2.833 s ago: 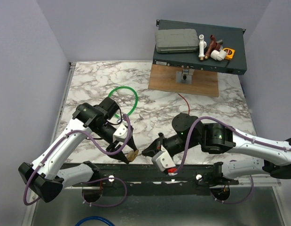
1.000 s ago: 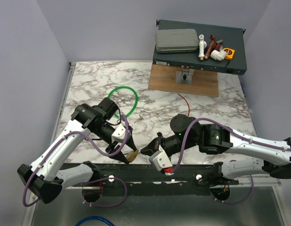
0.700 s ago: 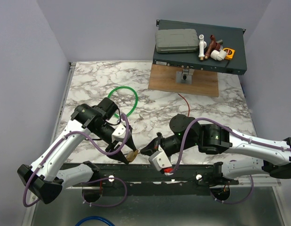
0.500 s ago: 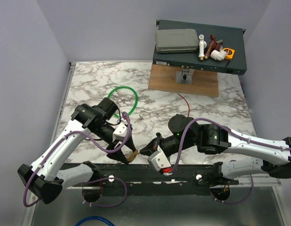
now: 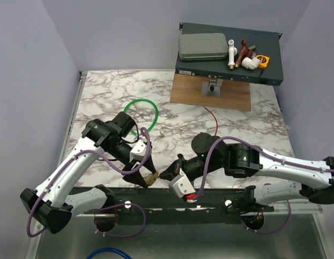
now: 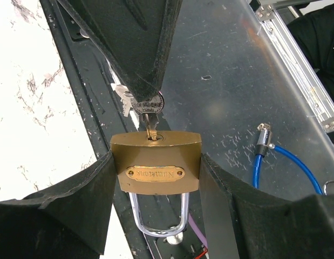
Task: Unlock with the key
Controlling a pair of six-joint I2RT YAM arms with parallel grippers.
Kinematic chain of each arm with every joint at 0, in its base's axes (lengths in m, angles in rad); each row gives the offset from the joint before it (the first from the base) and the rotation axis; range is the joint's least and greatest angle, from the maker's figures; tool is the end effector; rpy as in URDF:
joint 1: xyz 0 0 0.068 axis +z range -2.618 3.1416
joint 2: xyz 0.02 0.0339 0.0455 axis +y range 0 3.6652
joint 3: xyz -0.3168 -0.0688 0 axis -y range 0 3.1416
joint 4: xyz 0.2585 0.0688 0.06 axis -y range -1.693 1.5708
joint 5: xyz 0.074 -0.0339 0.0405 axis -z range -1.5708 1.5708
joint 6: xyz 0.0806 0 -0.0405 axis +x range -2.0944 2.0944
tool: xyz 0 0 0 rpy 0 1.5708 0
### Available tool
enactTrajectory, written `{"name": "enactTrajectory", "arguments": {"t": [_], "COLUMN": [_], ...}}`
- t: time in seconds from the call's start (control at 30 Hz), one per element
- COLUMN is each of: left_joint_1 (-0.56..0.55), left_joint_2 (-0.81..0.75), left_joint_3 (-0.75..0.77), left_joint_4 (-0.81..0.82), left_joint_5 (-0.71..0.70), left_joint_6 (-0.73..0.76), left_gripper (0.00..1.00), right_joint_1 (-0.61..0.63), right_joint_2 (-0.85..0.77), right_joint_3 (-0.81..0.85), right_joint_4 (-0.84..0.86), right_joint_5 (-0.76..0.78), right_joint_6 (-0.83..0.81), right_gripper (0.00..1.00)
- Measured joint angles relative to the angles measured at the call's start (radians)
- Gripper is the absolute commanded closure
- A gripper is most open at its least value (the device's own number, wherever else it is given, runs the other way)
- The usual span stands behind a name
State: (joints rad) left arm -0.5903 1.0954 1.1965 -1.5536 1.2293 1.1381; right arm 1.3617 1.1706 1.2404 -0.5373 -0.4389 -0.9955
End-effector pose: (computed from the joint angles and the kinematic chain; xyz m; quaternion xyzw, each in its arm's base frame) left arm 0.0724 -0.1399 0.3807 0.6424 0.5036 -0.5411 0.2022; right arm 0.0249 0.2824 0.4169 -0.8117 0.2123 0.2754 0.4692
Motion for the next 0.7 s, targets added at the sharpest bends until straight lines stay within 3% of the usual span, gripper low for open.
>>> {"name": "enactTrajectory", "arguments": {"t": [0.7], "left_joint_1": [0.000], "left_joint_2": [0.004], "left_joint_3": [0.043], "left_joint_4": [-0.032], "left_joint_5": [-0.063], "left_joint_6": [-0.039], "left_gripper": [1.00], "right_joint_1": [-0.001], "right_joint_2": [0.043], "right_joint_3": [-0.021], "right_joint_4": [0.068], "right_joint_5": [-0.027], "right_joint_6": [0.024], "right_gripper": [0.99]}}
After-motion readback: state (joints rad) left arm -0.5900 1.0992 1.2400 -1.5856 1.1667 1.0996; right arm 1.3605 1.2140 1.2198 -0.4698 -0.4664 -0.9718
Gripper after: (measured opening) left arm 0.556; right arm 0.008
